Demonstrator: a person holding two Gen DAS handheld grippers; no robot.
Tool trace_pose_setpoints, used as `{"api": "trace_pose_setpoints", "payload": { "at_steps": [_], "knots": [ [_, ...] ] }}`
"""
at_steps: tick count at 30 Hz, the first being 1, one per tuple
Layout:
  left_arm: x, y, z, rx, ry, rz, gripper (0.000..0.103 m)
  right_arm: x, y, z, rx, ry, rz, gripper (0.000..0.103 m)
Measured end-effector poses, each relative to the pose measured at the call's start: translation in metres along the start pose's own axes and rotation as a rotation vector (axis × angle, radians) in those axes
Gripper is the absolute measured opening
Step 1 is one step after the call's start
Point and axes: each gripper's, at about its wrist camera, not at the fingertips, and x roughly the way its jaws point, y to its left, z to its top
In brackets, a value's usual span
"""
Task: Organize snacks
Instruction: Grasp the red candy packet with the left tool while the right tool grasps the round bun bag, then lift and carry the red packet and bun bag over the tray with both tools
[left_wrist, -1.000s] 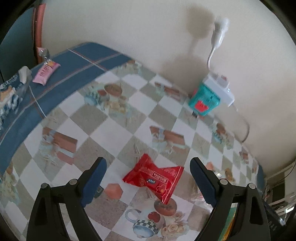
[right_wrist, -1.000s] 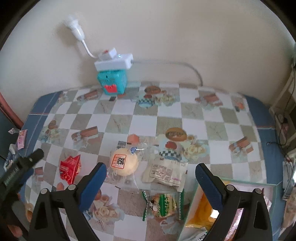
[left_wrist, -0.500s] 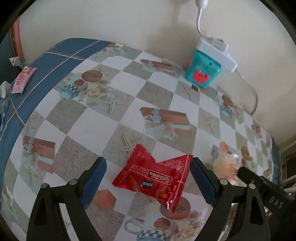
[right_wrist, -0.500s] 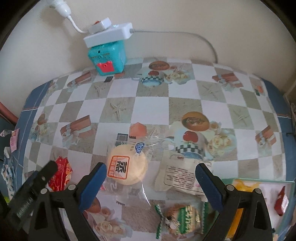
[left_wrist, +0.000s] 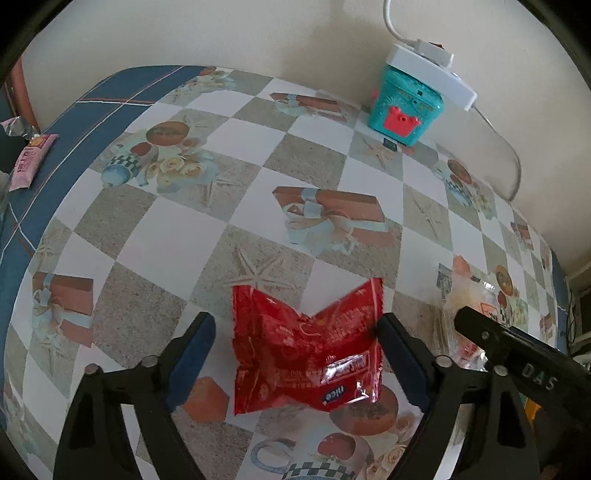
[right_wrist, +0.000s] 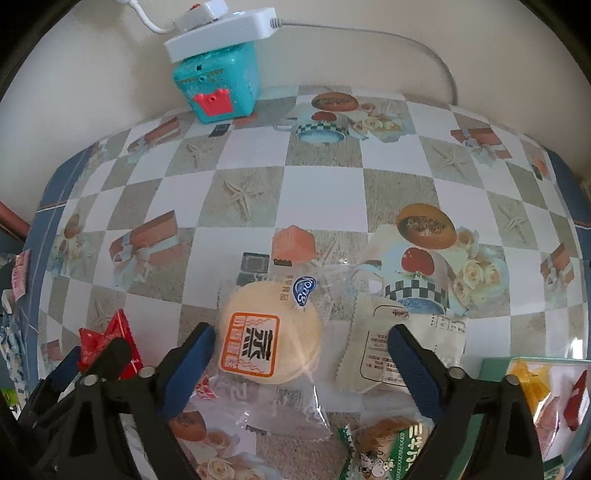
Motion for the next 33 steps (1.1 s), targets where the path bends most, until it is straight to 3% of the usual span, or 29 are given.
{"api": "trace_pose_setpoints", "payload": {
  "at_steps": [2, 4, 8, 21, 33],
  "knots": [
    [0.003, -0.001, 0.0, 0.002, 0.02, 0.007, 0.074, 0.0, 0.002, 0.0, -0.002, 0.001, 0.003, 0.081],
    [0.003, -0.001, -0.001, 0.003, 0.023, 0.008, 0.073, -0.001, 0.004, 0.0, -0.011, -0.002, 0.0, 0.077],
    [0.001, -0.002, -0.002, 0.003, 0.031, 0.011, 0.069, -0.006, 0.006, 0.001, -0.015, -0.006, 0.001, 0.06],
    [-0.019, 0.008, -0.006, -0.043, 0.041, 0.02, 0.068, -0.025, -0.012, -0.018, 0.04, -0.005, 0.044, 0.056],
    [-0.076, -0.004, -0.027, -0.083, 0.008, 0.0, 0.068, -0.088, -0.027, -0.068, 0.117, -0.062, 0.069, 0.056]
  ]
}}
